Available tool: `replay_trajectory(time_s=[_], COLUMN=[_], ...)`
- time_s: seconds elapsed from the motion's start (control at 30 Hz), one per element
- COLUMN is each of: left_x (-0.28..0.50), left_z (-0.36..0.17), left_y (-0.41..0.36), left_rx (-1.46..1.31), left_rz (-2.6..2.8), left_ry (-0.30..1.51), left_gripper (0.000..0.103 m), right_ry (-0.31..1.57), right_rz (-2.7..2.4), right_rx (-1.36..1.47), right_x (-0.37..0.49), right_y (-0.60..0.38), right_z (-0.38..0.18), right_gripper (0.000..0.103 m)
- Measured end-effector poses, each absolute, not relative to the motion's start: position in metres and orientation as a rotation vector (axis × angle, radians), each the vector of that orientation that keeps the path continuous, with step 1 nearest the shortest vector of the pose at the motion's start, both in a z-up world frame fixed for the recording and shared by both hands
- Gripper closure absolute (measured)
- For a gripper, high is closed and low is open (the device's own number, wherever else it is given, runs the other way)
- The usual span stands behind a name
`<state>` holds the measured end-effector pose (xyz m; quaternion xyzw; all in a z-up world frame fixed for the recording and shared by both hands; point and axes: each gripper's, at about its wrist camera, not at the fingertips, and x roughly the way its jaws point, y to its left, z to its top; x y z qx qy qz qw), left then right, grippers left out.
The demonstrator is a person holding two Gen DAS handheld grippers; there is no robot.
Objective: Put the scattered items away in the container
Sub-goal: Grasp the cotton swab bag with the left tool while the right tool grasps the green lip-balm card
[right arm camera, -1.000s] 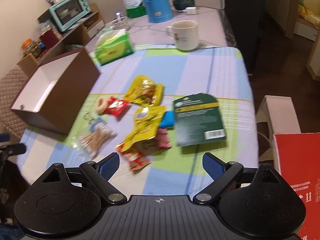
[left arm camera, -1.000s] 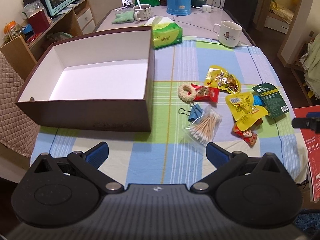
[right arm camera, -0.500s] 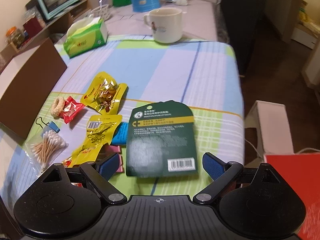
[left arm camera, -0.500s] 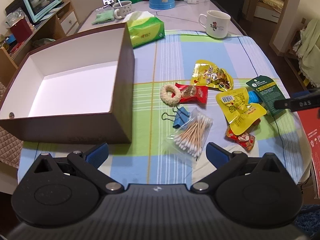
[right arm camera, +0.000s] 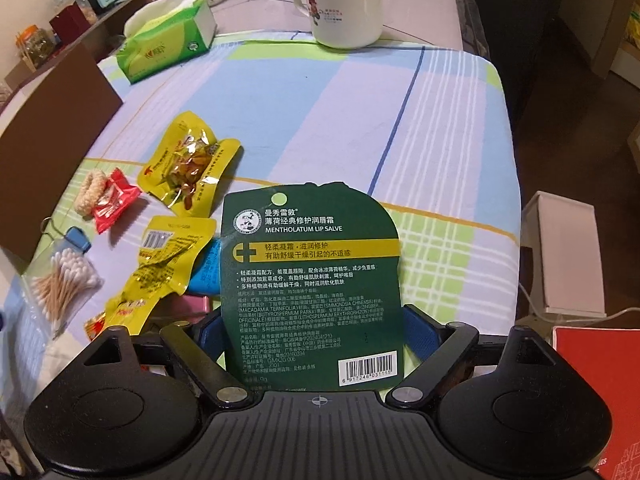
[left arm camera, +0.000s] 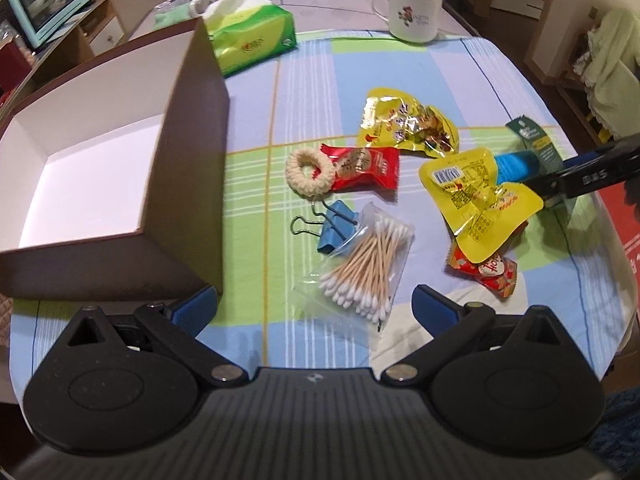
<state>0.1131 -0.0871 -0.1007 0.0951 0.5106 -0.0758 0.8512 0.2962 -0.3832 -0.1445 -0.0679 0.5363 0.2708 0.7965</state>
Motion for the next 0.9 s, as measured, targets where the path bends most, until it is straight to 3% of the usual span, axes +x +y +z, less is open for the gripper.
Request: replay_trajectory(time_s=[0.27,0.43,0.53,0.6,0.77,0.87,0.9], left_x=[0.124,0.135,0.141,0.141,0.132,0.126,0.124], left_z=[-0.12,-0.143,-0.154,-0.153,-0.144,-0.137,-0.134], left_y=[-0.102,-0.112,-0.109,-0.105,-0.101,-0.099,-0.098], left_rx=[0.261,0.323,0.308,0.258,0.215,0.184,0.174], left_rz=[-0.246,-0.282,-0.286,-0.311,-0.335,-0.347,-0.35], left_ry=[1.053,1.073,1.095,1.108,1.116,1.121,1.122], left_gripper=[0.001,0.011,0.023,0.039,0.055,0.077,0.077], right_ry=[1.131,1.119,1.122,1.126,1.128,1.121,1.118], right_rz=[0.594,0.598,0.598,0.6,0.619,0.643,0.652], right_rx=[-0.069,-0.055,-0.061,-0.062,-0.065,-0.077,-0.082], right_x=[0.285,0.28,0.276,0.273,0.268,0.268,0.268], right_y=[-0.403,-0.407,-0.409,-0.413,-0.414,-0.41,-0.408], right_z=[-0.123,-0.114,-0.112,-0.111,-0.108,-0.105,-0.104], right_gripper=[0.017,0.017,0.017,0.017,0.017,0.017,0.017])
